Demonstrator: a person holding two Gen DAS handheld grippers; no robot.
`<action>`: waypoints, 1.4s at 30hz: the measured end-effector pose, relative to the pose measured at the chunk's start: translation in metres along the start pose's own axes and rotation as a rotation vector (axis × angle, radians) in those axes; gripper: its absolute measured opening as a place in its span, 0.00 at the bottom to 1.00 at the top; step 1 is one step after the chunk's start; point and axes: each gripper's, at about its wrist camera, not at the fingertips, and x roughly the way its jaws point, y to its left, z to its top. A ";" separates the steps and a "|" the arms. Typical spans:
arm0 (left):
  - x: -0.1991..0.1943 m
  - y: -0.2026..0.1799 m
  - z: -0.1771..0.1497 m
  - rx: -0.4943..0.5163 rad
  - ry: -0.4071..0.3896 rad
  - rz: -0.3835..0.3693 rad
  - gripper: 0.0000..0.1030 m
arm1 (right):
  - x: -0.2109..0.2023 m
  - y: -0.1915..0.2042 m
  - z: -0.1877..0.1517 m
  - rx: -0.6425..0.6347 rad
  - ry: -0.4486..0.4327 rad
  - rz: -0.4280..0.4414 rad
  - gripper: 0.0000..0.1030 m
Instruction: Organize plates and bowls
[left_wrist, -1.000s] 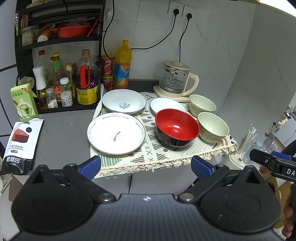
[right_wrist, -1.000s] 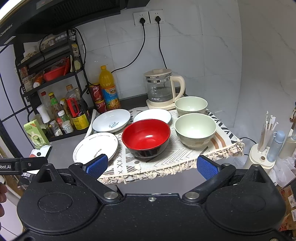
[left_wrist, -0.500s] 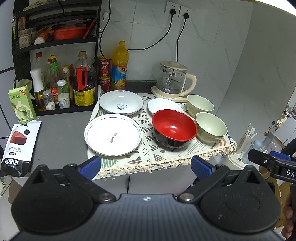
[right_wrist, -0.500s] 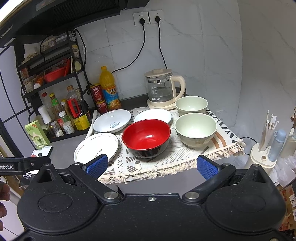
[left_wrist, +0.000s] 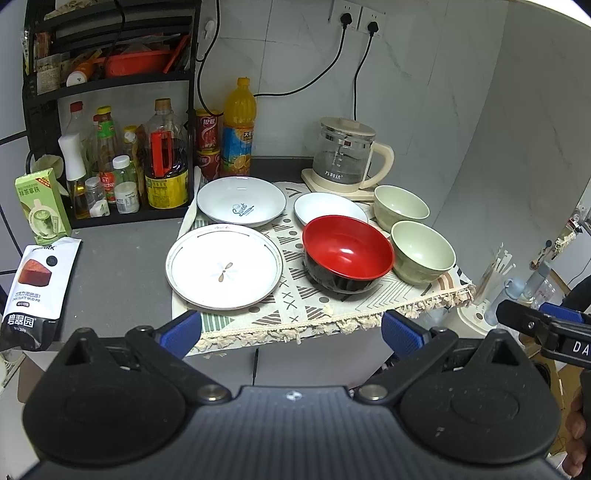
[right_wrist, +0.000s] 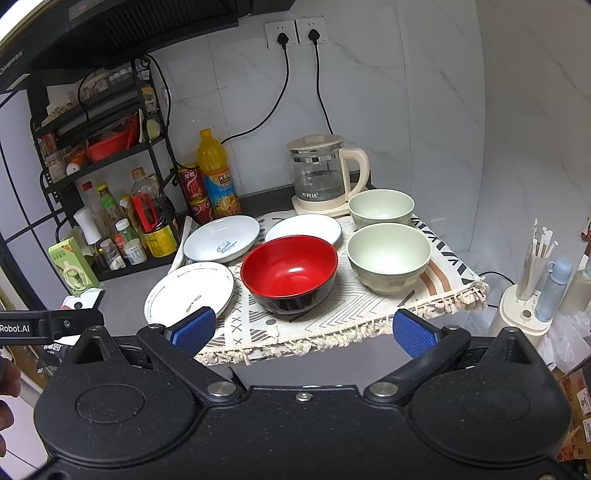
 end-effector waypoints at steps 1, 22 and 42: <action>0.001 0.000 0.000 -0.001 0.001 0.002 0.99 | 0.000 -0.001 0.000 0.001 0.002 0.000 1.00; 0.009 -0.009 0.004 -0.002 0.032 0.008 0.99 | 0.010 -0.014 -0.002 0.017 0.025 -0.006 1.00; 0.079 0.002 0.039 -0.012 0.115 -0.019 0.99 | 0.058 -0.014 0.009 0.032 0.058 -0.006 1.00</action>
